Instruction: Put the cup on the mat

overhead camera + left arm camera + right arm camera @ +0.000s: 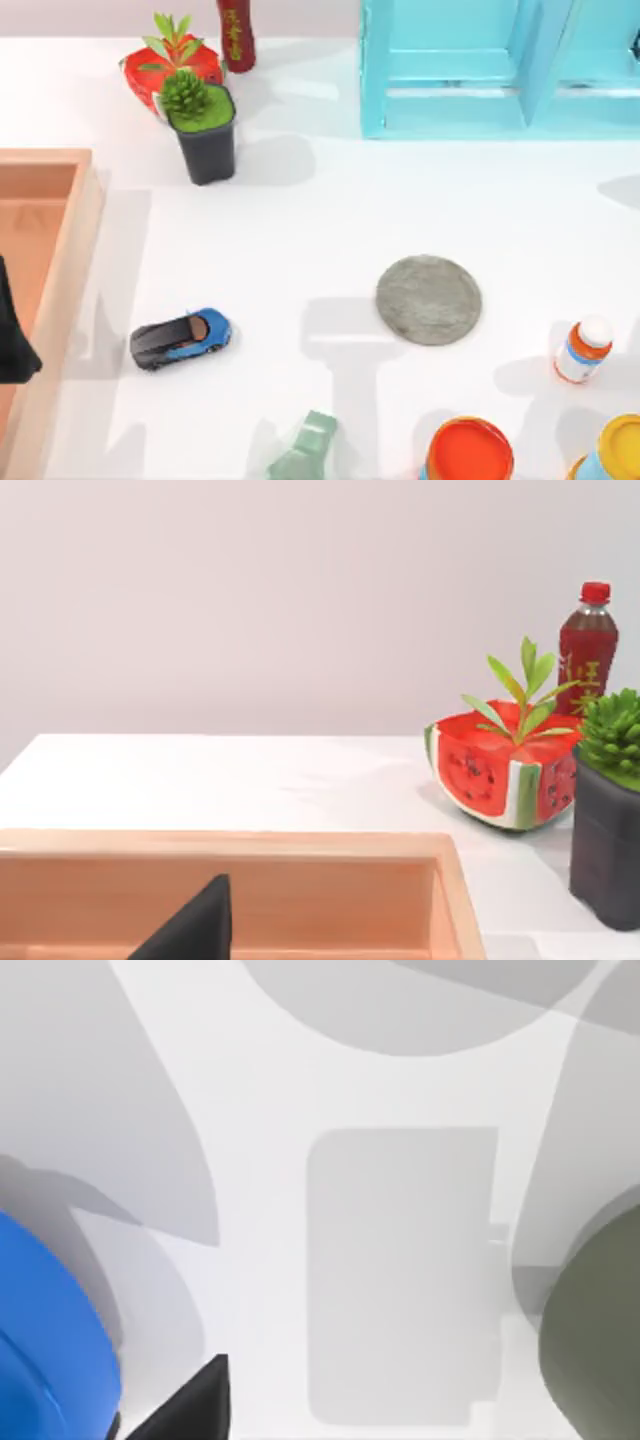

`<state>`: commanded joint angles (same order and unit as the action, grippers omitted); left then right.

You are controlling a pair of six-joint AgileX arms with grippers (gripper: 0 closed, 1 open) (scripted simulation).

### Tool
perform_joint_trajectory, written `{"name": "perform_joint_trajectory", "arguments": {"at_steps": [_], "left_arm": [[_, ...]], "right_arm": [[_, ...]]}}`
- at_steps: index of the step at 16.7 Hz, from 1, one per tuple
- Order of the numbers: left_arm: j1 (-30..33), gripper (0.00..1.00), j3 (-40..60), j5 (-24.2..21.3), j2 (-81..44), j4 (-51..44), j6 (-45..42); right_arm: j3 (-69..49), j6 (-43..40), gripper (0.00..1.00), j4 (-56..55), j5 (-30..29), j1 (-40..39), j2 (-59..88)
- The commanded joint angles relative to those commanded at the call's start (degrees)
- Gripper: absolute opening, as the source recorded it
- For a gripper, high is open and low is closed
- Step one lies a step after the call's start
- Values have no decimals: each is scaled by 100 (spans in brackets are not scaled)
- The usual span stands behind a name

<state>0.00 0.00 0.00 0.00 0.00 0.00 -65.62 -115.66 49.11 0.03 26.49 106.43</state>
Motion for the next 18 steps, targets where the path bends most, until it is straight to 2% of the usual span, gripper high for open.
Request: {"name": "perform_joint_trajectory", "arguments": {"at_steps": [3, 16, 18], "left_arm": [[0, 100, 0, 0, 0, 0, 0], [0, 100, 0, 0, 0, 0, 0], [0, 100, 0, 0, 0, 0, 0]], "right_arm": [[0, 0, 100, 0, 0, 0, 0], [0, 0, 2, 0, 0, 0, 0], [0, 0, 0, 0, 0, 0, 0]]}}
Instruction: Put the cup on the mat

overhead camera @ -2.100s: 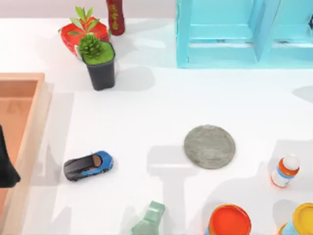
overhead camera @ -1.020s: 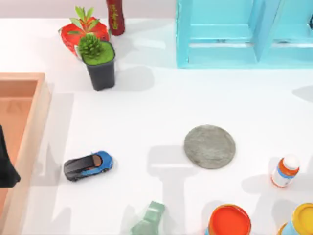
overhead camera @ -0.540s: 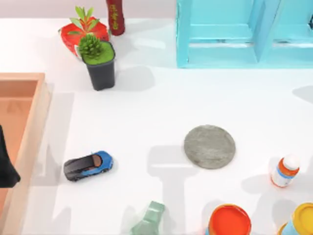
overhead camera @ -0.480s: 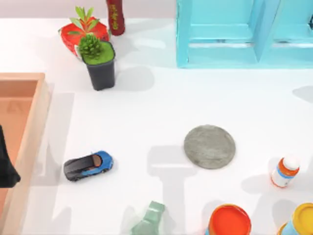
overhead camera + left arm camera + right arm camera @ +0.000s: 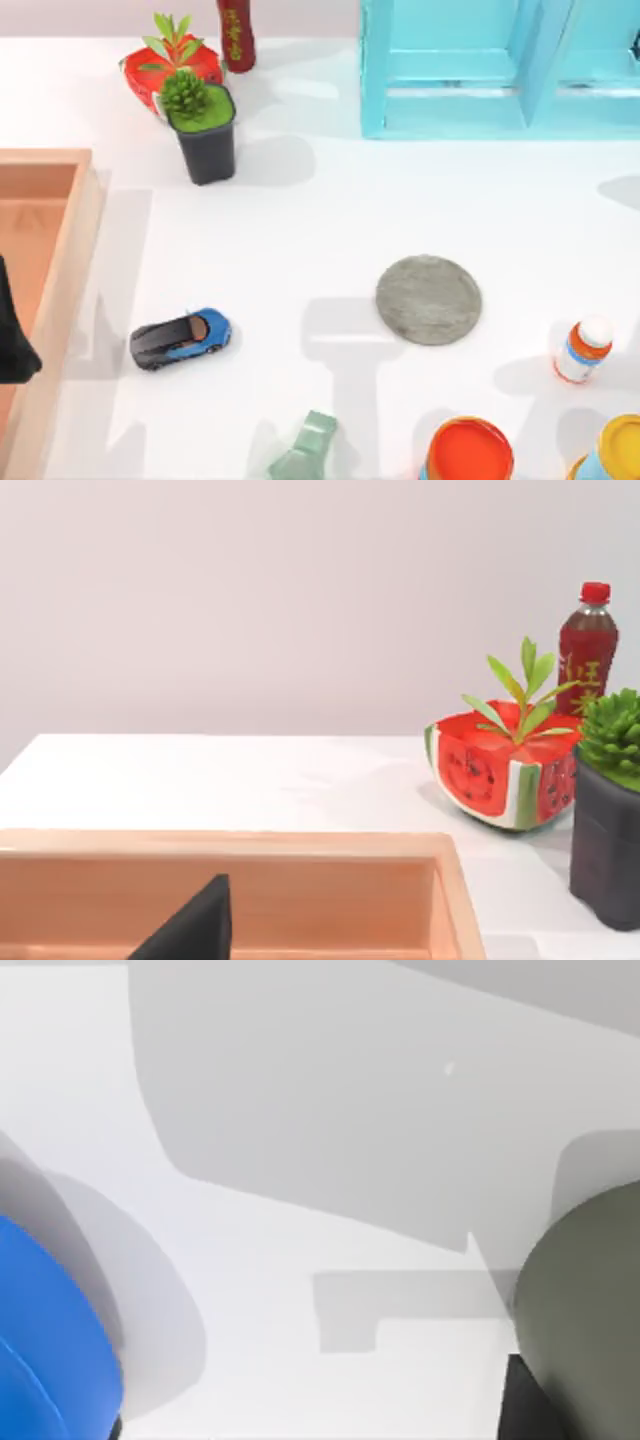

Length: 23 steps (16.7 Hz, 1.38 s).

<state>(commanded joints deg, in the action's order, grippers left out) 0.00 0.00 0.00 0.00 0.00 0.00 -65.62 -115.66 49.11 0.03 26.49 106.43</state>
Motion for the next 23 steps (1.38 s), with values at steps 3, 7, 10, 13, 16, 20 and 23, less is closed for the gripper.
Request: {"name": "perform_joint_trajectory", "arguments": {"at_steps": [3, 7, 10, 13, 16, 20, 23], "left_arm": [[0, 100, 0, 0, 0, 0, 0], [0, 100, 0, 0, 0, 0, 0], [0, 100, 0, 0, 0, 0, 0], [0, 100, 0, 0, 0, 0, 0], [0, 100, 0, 0, 0, 0, 0], [0, 100, 0, 0, 0, 0, 0], [0, 100, 0, 0, 0, 0, 0]], "right_arm": [[0, 0, 0, 0, 0, 0, 0], [-4, 2, 0, 2, 1, -3, -5], [-114, 173, 0, 41, -4, -164, 30], [-500, 872, 0, 222, -4, -796, 216], [-1096, 2096, 0, 517, 17, -1733, 535], [-2115, 4548, 0, 997, 67, -3141, 1049], [-2875, 6852, 0, 1372, 110, -4118, 1412]]}}
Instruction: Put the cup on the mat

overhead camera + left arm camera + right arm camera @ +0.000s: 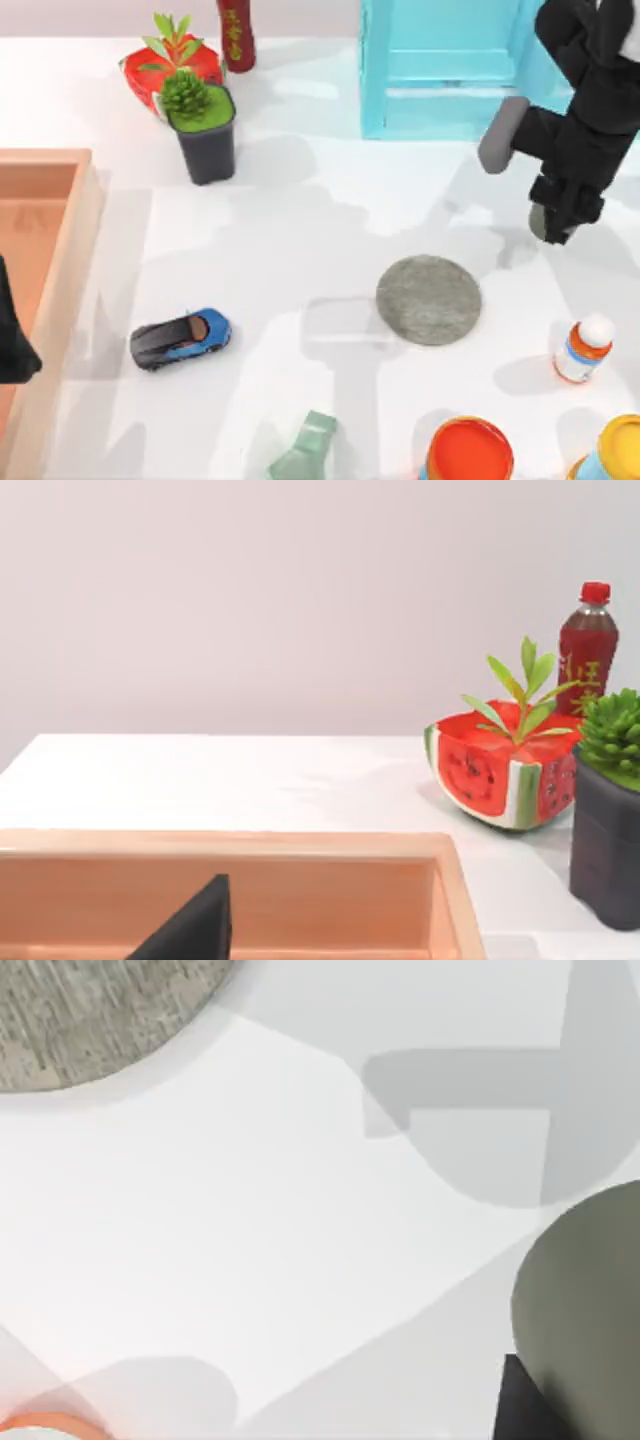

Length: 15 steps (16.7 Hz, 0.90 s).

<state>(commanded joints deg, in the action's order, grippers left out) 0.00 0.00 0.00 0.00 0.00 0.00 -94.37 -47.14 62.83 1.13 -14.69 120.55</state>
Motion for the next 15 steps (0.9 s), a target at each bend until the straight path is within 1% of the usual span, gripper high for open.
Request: {"name": "perform_joint_trajectory", "arguments": {"at_steps": [3, 5, 8, 10, 12, 15], "left_arm": [[0, 100, 0, 0, 0, 0, 0], [0, 100, 0, 0, 0, 0, 0], [0, 100, 0, 0, 0, 0, 0], [0, 100, 0, 0, 0, 0, 0], [0, 100, 0, 0, 0, 0, 0], [0, 100, 0, 0, 0, 0, 0]], "right_arm": [[-656, 2406, 0, 357, 40, -800, 285], [-1012, 3894, 0, 577, 62, -1201, 416], [-1426, 5750, 0, 869, 93, -1604, 543], [-1631, 6700, 0, 1035, 116, -1755, 601], [-1787, 7417, 0, 1173, 138, -1830, 647], [-1921, 8029, 0, 1302, 166, -1844, 694]]}}
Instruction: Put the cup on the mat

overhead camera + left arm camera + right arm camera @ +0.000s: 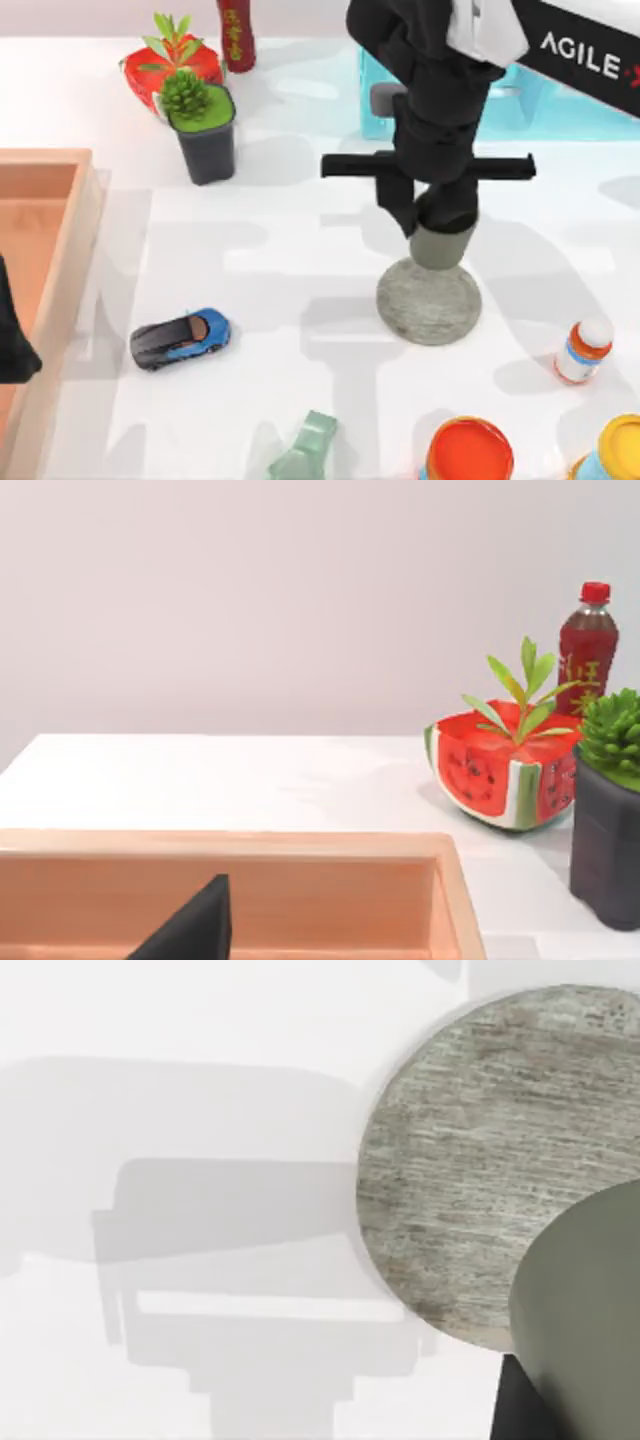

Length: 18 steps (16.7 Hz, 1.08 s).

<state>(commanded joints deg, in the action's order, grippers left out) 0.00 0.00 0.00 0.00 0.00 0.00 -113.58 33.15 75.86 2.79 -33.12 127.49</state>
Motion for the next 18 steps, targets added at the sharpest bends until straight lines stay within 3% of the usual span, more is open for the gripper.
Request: {"name": "perform_joint_trajectory", "arguments": {"at_steps": [8, 14, 18], "left_arm": [[0, 100, 0, 0, 0, 0, 0], [0, 100, 0, 0, 0, 0, 0], [0, 100, 0, 0, 0, 0, 0]], "right_arm": [[89, 97, 0, -81, 9, 34, -8], [1194, 61, 0, -1270, 3, 57, 62], [1322, 53, 0, -1400, 5, 58, 91]]}}
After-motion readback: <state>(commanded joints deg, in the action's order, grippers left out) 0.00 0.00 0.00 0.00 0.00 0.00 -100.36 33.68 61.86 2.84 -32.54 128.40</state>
